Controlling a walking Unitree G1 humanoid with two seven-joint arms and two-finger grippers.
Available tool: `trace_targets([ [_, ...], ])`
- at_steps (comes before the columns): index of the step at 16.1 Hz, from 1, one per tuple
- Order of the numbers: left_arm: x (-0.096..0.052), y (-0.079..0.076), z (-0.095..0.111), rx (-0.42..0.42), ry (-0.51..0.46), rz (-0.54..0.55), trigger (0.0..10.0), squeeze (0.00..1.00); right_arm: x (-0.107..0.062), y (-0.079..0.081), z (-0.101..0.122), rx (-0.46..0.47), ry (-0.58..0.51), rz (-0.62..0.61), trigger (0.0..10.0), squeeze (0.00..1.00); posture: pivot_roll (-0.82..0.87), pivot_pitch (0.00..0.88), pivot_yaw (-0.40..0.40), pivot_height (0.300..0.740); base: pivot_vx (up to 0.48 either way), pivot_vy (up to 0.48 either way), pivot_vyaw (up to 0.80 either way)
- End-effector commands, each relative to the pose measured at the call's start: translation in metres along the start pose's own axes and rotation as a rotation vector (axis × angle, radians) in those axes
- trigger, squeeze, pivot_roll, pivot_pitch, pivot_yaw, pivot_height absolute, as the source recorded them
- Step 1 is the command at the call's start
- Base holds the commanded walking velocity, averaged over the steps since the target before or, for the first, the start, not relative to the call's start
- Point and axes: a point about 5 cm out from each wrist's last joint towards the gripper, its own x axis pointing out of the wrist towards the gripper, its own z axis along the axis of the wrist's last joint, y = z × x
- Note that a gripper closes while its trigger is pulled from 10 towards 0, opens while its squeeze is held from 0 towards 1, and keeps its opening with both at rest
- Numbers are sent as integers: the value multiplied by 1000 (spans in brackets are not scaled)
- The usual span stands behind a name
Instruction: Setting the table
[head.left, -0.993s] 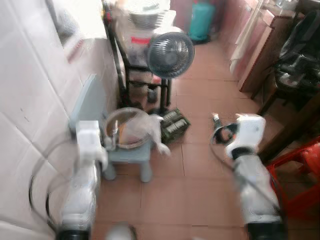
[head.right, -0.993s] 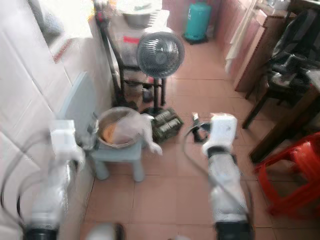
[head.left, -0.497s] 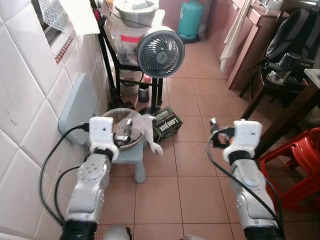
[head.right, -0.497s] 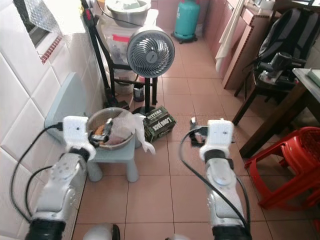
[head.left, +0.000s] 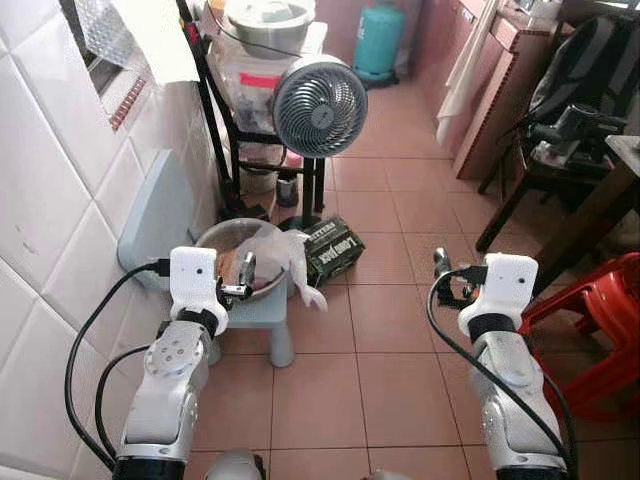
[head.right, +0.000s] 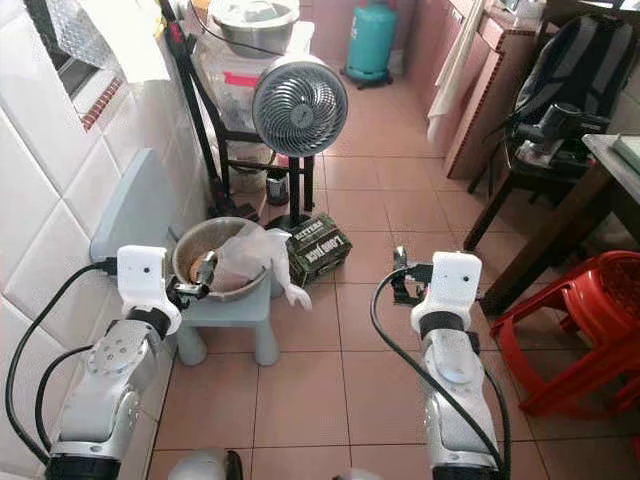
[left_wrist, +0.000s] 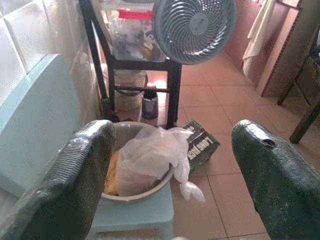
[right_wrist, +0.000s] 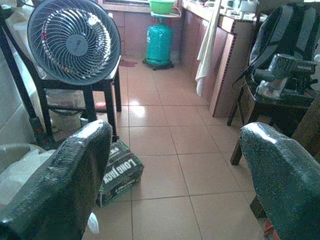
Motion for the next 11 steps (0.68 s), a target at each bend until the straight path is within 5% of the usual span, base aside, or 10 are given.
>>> trace_targets([
  [1, 1, 0, 5, 5, -10, -9, 10000, 0, 0, -1, 4, -5, -11, -12, 10000, 0, 13, 0, -12, 740, -281, 0, 0],
  [11, 1, 4, 8, 28, -4, -6, 10000, 0, 1, 1, 2, -4, 0, -30, 10000, 0, 12, 0, -4, 740, -445, 0, 0],
])
